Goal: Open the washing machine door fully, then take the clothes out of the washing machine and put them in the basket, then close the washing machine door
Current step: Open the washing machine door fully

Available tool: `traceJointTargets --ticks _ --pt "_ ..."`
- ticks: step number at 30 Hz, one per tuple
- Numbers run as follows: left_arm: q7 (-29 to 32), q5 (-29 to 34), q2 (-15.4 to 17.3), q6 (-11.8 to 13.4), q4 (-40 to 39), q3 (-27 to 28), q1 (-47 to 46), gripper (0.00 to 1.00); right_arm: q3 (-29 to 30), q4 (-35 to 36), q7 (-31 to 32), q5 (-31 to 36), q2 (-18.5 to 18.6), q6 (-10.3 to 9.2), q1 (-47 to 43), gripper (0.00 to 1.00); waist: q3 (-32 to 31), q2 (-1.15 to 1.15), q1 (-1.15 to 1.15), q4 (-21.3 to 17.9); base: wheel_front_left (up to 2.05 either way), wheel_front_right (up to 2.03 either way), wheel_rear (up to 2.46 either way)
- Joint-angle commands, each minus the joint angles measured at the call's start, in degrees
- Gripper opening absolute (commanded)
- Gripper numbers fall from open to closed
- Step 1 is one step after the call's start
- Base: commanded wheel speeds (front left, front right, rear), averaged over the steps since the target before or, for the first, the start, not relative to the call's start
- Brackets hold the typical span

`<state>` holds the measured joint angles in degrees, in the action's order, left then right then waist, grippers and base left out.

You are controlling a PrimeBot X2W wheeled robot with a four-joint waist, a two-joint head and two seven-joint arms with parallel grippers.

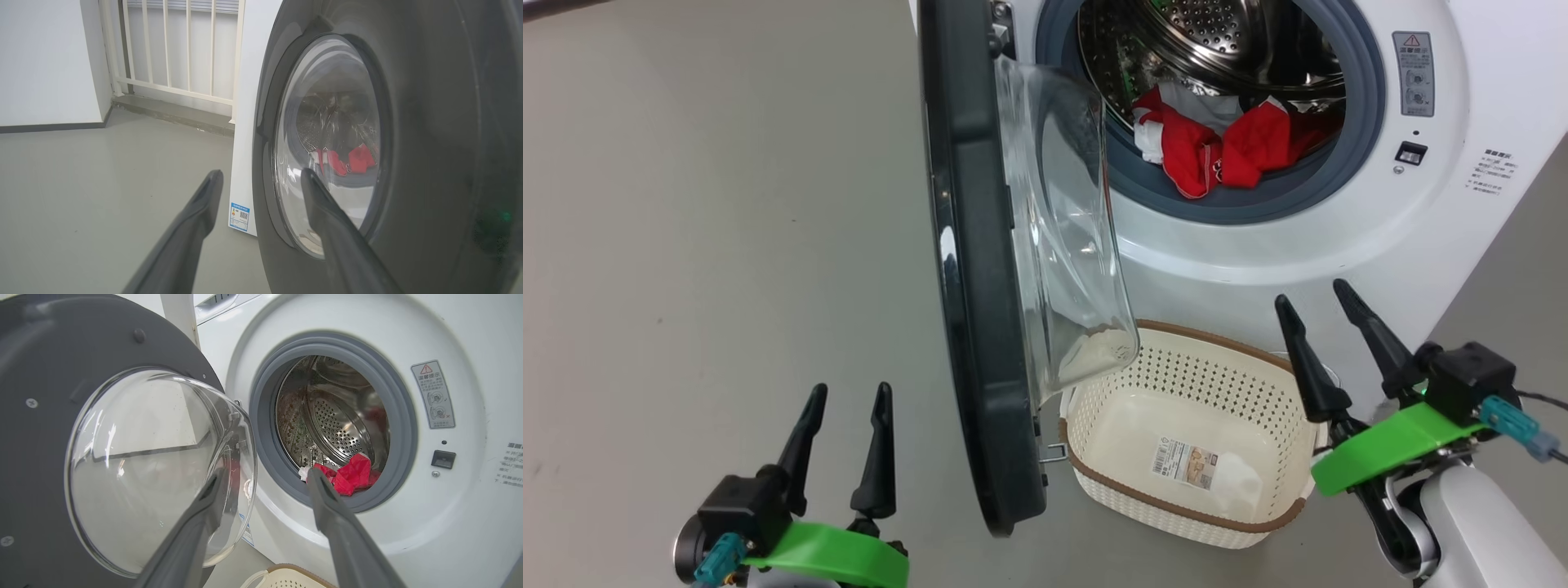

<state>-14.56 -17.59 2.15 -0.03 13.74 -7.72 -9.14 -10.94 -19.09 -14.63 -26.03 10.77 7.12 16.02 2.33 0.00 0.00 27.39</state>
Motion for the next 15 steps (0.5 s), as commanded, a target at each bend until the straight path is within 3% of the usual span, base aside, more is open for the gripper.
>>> traceJointTargets --ticks 1,7,15 --pt "-0.4 0.5 0.7 0.2 -1.6 1.7 -0.4 1.0 0.4 2.1 -0.4 1.5 -0.5 0.36 -0.6 1.0 0.0 0.0 0.0 0.0 0.0 0.0 0.0" --pt "-0.4 0.3 0.7 0.1 -1.7 1.4 -0.5 1.0 4.8 4.1 -0.4 5.1 -3.2 0.36 -3.7 1.0 0.2 0.0 0.0 0.0 0.0 0.0 0.0" --pt "-0.4 0.4 0.7 0.5 -1.9 1.3 -0.5 1.0 4.2 4.7 -0.4 6.2 -4.4 0.36 -5.4 1.0 0.4 0.0 0.0 -0.2 0.0 0.0 0.0"
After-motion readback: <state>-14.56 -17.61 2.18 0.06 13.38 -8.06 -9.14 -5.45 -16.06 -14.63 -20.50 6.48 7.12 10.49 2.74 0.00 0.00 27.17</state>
